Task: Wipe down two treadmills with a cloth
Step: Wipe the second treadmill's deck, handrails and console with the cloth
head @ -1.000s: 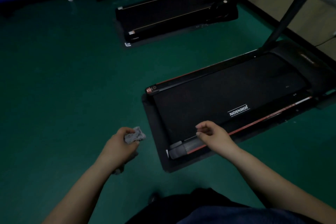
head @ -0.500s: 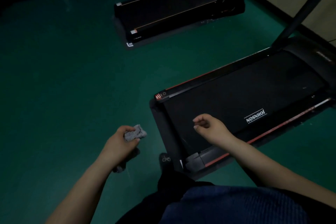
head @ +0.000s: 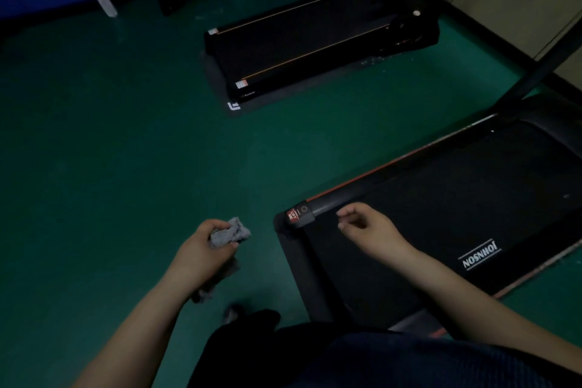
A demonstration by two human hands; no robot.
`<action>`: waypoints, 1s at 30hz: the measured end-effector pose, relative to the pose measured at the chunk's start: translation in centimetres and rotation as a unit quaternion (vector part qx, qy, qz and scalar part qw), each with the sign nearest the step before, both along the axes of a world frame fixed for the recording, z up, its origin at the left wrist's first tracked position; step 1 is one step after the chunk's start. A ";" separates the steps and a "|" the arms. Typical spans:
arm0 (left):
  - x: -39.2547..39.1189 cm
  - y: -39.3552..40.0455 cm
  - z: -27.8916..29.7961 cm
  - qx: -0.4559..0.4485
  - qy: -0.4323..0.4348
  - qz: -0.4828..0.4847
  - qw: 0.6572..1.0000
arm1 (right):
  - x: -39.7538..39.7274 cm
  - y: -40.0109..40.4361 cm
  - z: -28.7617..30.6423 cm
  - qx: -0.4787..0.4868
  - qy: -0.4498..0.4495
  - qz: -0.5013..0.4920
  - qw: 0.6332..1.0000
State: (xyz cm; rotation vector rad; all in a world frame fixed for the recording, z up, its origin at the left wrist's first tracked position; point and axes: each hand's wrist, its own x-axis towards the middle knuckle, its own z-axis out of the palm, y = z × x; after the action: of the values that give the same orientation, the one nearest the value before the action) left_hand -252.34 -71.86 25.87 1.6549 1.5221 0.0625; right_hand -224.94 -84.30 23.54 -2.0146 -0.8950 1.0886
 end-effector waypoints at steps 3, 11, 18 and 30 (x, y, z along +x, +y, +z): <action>0.2 5.3 -0.4 0.001 0.002 -0.019 1.000 | -0.6 4.6 -0.2 0.005 0.003 -0.009 1.000; 1.4 22.5 0.4 0.009 -0.027 -0.116 0.993 | -2.2 18.3 -0.6 0.034 0.003 -0.099 0.994; 6.7 34.8 1.7 0.016 -0.043 -0.218 0.975 | -0.5 27.0 1.8 0.067 -0.032 -0.171 0.982; 26.5 50.0 1.6 0.014 -0.077 -0.348 0.934 | 14.1 38.9 1.1 0.080 -0.026 -0.291 0.953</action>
State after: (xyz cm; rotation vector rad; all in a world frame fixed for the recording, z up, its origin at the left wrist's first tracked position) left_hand -225.86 -21.88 27.46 2.0682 0.7560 -0.1652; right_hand -210.89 -45.43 24.62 -1.9892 -0.3497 0.6123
